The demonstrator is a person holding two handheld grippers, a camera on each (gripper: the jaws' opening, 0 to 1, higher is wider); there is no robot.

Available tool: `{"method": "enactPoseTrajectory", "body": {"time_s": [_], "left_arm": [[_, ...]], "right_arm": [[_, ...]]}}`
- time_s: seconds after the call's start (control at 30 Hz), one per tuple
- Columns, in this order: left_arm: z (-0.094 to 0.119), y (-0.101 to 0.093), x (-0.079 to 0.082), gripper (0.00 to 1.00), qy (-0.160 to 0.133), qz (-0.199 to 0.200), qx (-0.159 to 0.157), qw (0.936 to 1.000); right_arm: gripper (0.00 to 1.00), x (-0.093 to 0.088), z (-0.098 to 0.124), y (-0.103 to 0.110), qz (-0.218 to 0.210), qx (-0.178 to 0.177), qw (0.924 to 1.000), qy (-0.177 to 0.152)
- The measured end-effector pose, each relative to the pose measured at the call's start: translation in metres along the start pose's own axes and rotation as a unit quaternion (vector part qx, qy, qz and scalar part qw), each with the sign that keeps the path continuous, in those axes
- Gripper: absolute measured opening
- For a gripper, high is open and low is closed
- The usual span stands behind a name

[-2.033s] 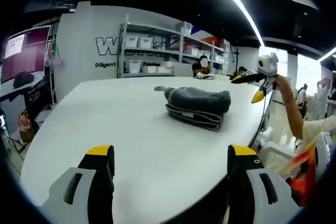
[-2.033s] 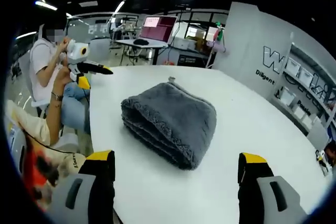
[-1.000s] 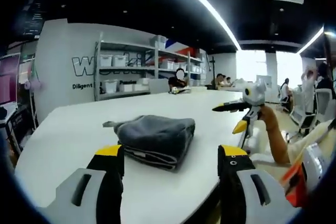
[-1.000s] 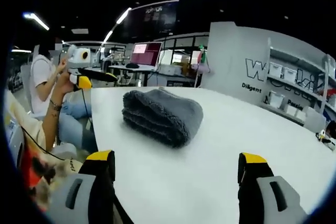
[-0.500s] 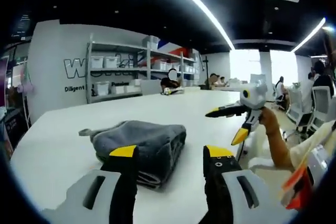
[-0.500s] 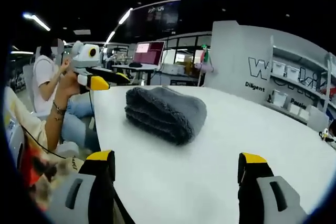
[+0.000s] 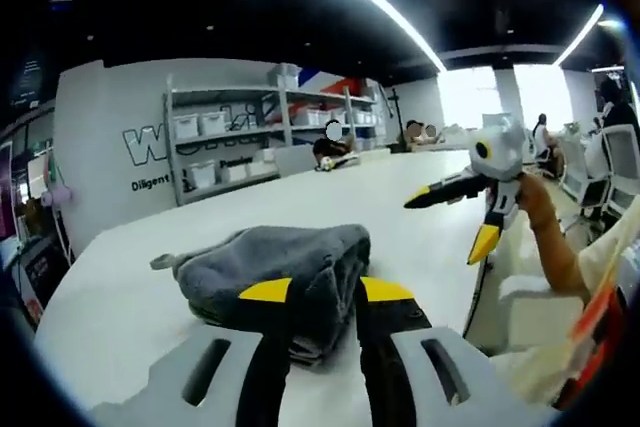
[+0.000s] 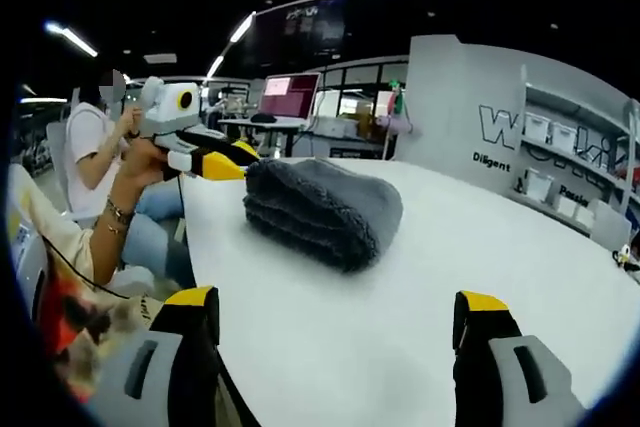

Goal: Fold the towel on the table until its edges align and the towel forms a compact rectangular stack.

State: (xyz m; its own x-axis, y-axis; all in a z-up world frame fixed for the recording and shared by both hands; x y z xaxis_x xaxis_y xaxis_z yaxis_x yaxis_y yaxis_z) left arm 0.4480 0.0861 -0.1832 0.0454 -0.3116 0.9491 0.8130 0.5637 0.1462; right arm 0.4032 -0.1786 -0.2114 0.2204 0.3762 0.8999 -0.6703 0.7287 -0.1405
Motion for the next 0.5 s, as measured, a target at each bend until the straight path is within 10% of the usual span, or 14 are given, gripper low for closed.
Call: {"method": "enactPoseTrajectory", "body": {"time_s": [0.5], "left_arm": [[-0.001, 0.017, -0.022, 0.04, 0.049, -0.075, 0.007, 0.9959]], "right_arm": [[0.99, -0.002, -0.002, 0.000, 0.001, 0.003, 1.0000, 0.005]]}}
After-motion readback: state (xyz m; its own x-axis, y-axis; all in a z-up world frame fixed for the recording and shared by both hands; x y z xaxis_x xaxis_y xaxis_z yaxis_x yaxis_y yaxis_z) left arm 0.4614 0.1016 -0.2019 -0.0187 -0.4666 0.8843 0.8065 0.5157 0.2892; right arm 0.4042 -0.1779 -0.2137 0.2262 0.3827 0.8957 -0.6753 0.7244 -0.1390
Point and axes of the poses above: the point that each gripper's makers call its tool centre point, and the gripper's own axes: z roughly backward along the fingers, y roughly to its left, x roughly out of its top, the point moved 8 cm from there along z, roughly backward along the fingers, and after that the axes turned 6 degrees about y, right-handed, at the moved point
